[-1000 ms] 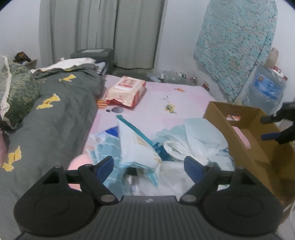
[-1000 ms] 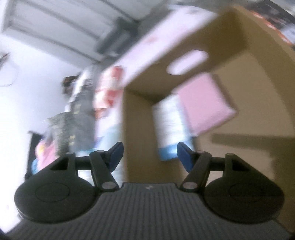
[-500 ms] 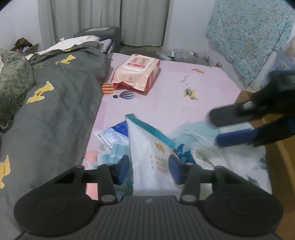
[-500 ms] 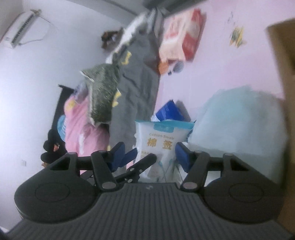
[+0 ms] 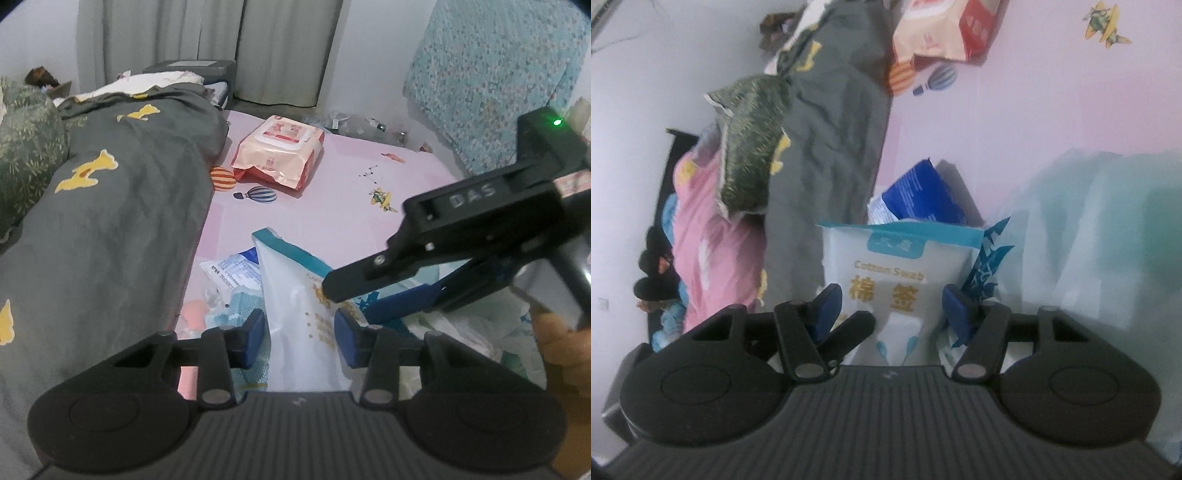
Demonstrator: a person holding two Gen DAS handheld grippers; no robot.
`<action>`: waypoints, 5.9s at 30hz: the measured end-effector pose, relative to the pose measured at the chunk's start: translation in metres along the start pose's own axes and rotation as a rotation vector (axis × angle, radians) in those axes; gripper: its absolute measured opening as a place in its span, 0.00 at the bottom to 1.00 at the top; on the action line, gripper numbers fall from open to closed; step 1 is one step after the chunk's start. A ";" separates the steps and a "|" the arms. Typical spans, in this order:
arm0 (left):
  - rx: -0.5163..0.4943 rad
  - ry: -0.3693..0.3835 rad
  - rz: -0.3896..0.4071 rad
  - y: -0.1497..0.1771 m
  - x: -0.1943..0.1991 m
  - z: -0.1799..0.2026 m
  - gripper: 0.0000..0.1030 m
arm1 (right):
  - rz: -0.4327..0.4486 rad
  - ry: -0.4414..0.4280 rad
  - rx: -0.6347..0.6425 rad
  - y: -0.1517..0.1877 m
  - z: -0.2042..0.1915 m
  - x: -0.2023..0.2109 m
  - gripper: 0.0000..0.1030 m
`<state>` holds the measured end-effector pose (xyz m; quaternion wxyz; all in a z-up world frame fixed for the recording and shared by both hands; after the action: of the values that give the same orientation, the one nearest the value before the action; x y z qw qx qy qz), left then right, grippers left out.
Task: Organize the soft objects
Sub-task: 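Grasp the white Cotton Swab bag with the right tool, then carry the Cotton Swab bag with the right tool into the cardboard box, then open the right tool to release the bag and withdraw, then reach the right tool down to the blue-and-white wet-wipe pack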
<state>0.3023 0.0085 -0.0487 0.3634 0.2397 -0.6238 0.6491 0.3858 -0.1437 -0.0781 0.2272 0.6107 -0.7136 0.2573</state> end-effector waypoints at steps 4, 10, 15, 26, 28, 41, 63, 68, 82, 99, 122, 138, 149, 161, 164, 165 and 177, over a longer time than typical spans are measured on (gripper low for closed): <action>0.035 0.032 -0.008 0.001 -0.001 -0.009 0.43 | -0.039 0.027 -0.040 -0.003 0.003 -0.015 0.71; 0.070 0.060 -0.012 0.000 -0.003 -0.021 0.42 | -0.050 0.021 -0.062 -0.010 0.001 -0.033 0.79; 0.065 0.062 -0.017 -0.001 -0.002 -0.019 0.40 | -0.014 -0.001 -0.064 -0.012 0.000 -0.035 0.71; 0.003 -0.001 0.066 -0.019 0.048 0.004 0.36 | 0.081 -0.108 -0.015 -0.002 -0.021 0.009 0.47; -0.023 -0.015 0.091 -0.024 0.062 0.017 0.37 | 0.098 -0.143 -0.004 0.002 -0.028 0.023 0.47; -0.221 0.138 0.140 -0.055 0.088 0.178 0.37 | 0.370 -0.217 -0.028 0.032 0.023 0.190 0.48; -0.237 0.298 -0.094 -0.049 -0.040 0.348 0.54 | 0.684 0.306 -0.100 0.022 0.217 0.369 0.49; -0.219 0.278 -0.039 -0.061 -0.009 0.313 0.58 | 0.654 0.270 -0.110 0.036 0.208 0.357 0.48; -0.148 0.159 0.095 -0.042 0.061 0.192 0.69 | 0.582 0.284 -0.243 0.020 0.251 0.287 0.46; -0.018 0.052 0.097 0.015 0.085 0.079 0.85 | 0.588 0.420 -0.295 0.063 0.246 0.301 0.60; 0.000 -0.051 0.158 0.075 0.121 0.023 0.92 | 0.706 0.198 -0.115 0.126 0.135 0.316 0.74; 0.033 -0.094 0.205 0.068 0.130 0.000 0.89 | 0.356 -0.007 0.140 0.086 -0.011 0.174 0.74; 0.051 0.110 0.123 0.013 0.078 0.034 0.62 | 0.208 0.001 0.212 0.013 -0.057 0.089 0.74; 0.122 0.085 -0.031 0.016 0.004 0.017 0.53 | -0.016 0.087 0.189 -0.064 -0.039 -0.017 0.81; 0.114 0.074 -0.020 0.016 0.004 0.014 0.53 | -0.059 0.131 0.175 -0.080 -0.026 -0.046 0.83; 0.111 0.071 -0.017 0.017 0.005 0.013 0.53 | -0.077 0.139 0.167 -0.085 -0.021 -0.056 0.84; 0.122 0.088 0.003 0.019 0.010 0.006 0.52 | -0.162 0.155 0.205 -0.084 -0.002 -0.108 0.61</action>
<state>0.2806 0.0051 -0.0532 0.3742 0.2316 -0.5670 0.6963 0.4851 -0.0709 -0.1375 0.2379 0.6647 -0.6123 0.3560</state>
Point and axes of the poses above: each gripper's, at about its wrist camera, not at the fingertips, and x roughly against the way its jaws point, z to its right, y to its underside, the point moved 7 cm from there along -x, roughly the way its jaws point, and after that the axes turned 6 degrees about -y, right-handed, at the moved point
